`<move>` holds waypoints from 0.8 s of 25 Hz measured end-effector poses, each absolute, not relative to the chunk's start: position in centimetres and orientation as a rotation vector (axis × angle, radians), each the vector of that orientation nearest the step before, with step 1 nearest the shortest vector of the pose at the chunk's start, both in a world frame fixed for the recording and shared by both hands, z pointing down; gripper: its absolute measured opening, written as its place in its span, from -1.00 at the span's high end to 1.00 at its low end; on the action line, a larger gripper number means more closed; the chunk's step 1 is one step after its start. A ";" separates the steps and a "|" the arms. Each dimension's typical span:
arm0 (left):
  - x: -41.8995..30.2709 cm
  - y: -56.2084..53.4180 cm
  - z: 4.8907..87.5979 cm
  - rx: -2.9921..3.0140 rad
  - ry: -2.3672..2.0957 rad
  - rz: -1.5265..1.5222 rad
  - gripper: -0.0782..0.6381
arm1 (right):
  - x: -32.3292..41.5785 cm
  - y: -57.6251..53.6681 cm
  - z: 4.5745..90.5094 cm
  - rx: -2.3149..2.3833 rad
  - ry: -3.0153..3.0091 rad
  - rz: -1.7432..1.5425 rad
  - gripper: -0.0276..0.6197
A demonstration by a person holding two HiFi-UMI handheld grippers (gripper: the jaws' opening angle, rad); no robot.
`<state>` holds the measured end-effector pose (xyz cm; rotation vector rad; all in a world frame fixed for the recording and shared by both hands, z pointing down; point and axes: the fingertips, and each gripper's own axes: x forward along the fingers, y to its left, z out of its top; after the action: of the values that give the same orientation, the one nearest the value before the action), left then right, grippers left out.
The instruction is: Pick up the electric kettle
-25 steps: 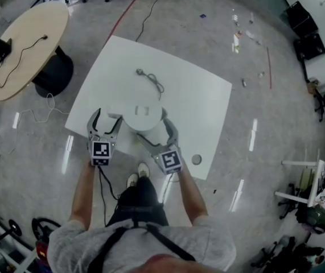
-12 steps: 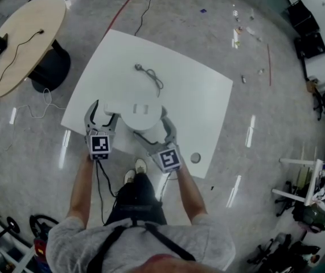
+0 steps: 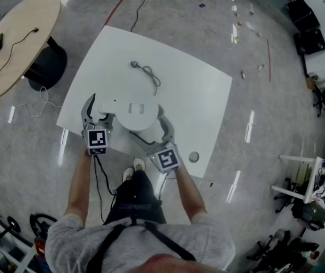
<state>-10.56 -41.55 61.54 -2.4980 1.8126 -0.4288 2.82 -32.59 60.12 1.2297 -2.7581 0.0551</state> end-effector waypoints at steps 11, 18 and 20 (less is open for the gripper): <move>-8.8 -42.2 59.8 -2.403 1.762 -0.294 0.58 | 2.8 -32.5 59.7 1.245 -2.771 0.041 -0.58; -8.6 -42.8 59.0 -2.405 1.740 -0.218 0.60 | 2.7 -32.7 59.1 1.310 -2.789 0.070 -0.58; -8.4 -42.9 59.3 -2.440 1.703 -0.261 0.60 | 2.7 -32.6 59.1 1.313 -2.791 0.078 -0.58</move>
<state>-8.38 -42.90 59.27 -2.4403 1.7027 -0.2609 2.75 -32.60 59.12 1.3132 -2.7908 0.0782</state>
